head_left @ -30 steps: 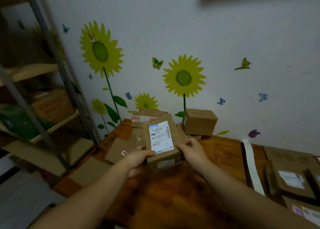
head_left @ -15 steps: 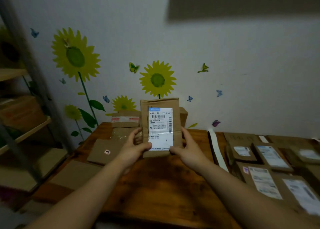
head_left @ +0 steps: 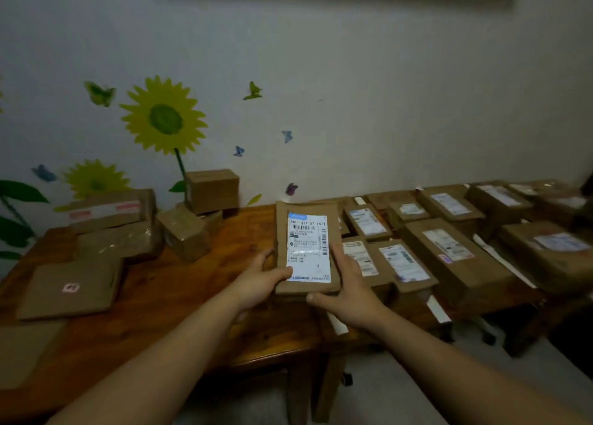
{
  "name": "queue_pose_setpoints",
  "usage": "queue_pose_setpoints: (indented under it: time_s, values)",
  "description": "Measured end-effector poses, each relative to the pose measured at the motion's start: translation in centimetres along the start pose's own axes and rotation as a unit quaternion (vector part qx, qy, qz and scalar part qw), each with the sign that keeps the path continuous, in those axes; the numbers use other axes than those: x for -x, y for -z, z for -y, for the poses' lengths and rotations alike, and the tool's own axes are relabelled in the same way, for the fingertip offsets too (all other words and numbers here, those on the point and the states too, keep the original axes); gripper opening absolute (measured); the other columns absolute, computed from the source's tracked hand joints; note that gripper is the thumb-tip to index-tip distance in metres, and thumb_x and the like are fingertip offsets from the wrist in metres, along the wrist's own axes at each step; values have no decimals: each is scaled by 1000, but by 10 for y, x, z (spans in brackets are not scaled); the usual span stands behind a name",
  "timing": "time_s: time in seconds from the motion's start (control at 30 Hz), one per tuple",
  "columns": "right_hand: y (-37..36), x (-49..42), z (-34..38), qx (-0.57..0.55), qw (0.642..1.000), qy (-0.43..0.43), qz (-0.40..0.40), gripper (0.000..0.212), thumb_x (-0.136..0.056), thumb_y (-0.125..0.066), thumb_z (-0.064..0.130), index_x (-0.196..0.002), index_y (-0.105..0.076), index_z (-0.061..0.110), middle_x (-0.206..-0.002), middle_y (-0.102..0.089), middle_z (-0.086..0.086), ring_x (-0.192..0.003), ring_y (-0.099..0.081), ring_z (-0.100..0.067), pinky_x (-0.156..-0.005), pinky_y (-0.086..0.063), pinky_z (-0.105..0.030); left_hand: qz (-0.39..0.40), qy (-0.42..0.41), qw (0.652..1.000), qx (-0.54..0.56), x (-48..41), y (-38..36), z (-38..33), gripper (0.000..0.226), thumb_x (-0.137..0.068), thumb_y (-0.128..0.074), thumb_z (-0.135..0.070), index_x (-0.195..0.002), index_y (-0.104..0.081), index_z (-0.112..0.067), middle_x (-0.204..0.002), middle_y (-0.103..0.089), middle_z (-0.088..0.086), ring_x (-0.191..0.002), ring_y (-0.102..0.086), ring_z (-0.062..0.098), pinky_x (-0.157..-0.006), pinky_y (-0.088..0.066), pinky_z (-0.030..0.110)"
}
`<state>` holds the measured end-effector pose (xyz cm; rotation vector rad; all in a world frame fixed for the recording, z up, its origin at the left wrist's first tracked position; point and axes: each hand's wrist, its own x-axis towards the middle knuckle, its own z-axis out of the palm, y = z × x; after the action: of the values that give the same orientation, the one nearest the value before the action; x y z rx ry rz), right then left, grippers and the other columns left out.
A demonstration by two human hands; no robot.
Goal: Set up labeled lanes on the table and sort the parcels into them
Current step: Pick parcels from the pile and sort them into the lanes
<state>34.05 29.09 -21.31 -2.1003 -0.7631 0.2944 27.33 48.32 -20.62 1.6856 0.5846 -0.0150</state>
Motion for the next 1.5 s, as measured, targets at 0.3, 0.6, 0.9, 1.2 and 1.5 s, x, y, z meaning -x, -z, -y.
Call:
queue_pose_setpoints:
  time_s: [0.3, 0.6, 0.9, 1.2, 1.5]
  values:
    - [114, 1, -112, 71, 996, -59, -1, 103, -79, -72, 40, -151, 1, 40, -156, -12, 4, -140, -24, -18, -111, -26, -33, 84, -14, 989, -120, -63, -148, -44, 68, -91, -56, -40, -147, -18, -37, -124, -57, -3, -103, -59, 16, -86, -52, 34]
    - [203, -36, -222, 63, 986, -106, 115, 96, -81, -71, 32, -150, -4, 39, -154, -18, 6, -138, -27, -18, -110, -33, -36, 46, -3, 978, -203, -123, -278, -45, 67, -89, -60, -33, -143, -21, -27, -139, -48, -2, -122, -49, 18, -97, -42, 30]
    - [223, -79, -252, 126, 978, -79, 149, 81, -82, -65, 44, -145, -14, 47, -156, -15, 4, -139, -22, -21, -110, -23, -42, 76, 32, 972, -218, -151, -292, -50, 53, -90, -49, -49, -139, -29, -42, -134, -51, -12, -109, -54, 12, -96, -49, 39]
    - [213, -113, -234, 204, 969, -83, 113, 90, -71, -48, 79, -147, -26, 36, -159, -6, 3, -143, -17, -25, -114, -19, -46, 43, 19, 963, -264, -154, -254, -57, 61, -87, -55, -50, -141, -29, -39, -143, -43, -4, -113, -50, 4, -79, -36, 17]
    - [126, -140, -112, 215, 967, 25, 134, 81, -77, -39, 78, -147, -28, 37, -159, -16, 0, -144, -18, -24, -113, -21, -47, -63, 9, 940, -335, -112, -88, -59, 66, -90, -57, -40, -146, -27, -22, -152, -29, 4, -138, -30, 22, -109, -28, 33]
